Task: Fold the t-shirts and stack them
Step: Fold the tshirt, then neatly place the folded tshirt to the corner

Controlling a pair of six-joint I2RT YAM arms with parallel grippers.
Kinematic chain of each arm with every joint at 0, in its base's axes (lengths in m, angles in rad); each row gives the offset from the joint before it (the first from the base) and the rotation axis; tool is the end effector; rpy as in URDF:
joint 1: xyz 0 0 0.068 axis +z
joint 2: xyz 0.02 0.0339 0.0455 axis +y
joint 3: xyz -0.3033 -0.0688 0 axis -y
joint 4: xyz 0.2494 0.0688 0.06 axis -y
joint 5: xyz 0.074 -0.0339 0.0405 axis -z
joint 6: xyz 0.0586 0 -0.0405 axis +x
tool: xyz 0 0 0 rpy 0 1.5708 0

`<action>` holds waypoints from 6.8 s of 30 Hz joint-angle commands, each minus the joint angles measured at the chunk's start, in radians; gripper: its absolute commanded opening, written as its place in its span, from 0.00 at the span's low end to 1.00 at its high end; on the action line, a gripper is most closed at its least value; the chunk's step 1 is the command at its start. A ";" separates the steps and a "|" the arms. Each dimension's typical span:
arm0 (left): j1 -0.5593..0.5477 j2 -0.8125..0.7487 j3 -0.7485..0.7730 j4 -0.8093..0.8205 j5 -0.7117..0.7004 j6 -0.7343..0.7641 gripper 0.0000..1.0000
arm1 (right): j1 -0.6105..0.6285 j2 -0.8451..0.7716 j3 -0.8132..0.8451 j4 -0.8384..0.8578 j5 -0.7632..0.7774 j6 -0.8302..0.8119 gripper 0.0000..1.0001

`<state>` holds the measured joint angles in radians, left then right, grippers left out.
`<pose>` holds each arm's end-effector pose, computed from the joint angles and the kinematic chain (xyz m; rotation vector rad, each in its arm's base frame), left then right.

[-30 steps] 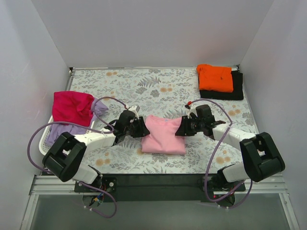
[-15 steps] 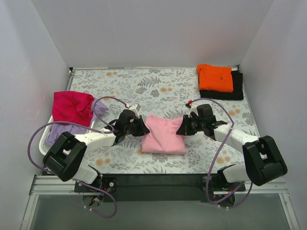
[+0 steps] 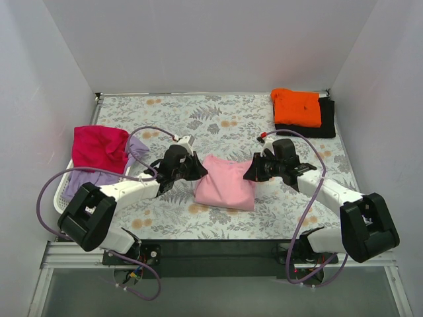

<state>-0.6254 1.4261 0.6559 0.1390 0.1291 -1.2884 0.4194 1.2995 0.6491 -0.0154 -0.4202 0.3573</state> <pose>0.2418 -0.1839 0.2051 -0.7272 2.3617 -1.1170 0.2403 0.1333 0.2237 -0.3106 2.2979 0.8798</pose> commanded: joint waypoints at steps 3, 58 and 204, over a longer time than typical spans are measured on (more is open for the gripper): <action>0.007 -0.006 0.074 -0.003 -0.072 0.055 0.00 | -0.001 -0.005 0.057 -0.018 0.050 -0.030 0.01; 0.030 0.177 0.005 0.168 0.024 0.044 0.49 | -0.140 -0.180 -0.335 0.195 -0.052 0.216 0.84; 0.056 -0.259 -0.053 -0.082 -0.154 0.055 0.59 | -0.389 0.275 0.677 0.039 0.631 -0.494 0.98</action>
<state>-0.5770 1.2278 0.5472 0.0879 0.0219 -1.2549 -0.0120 1.6672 1.3895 -0.0231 0.1875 -0.1757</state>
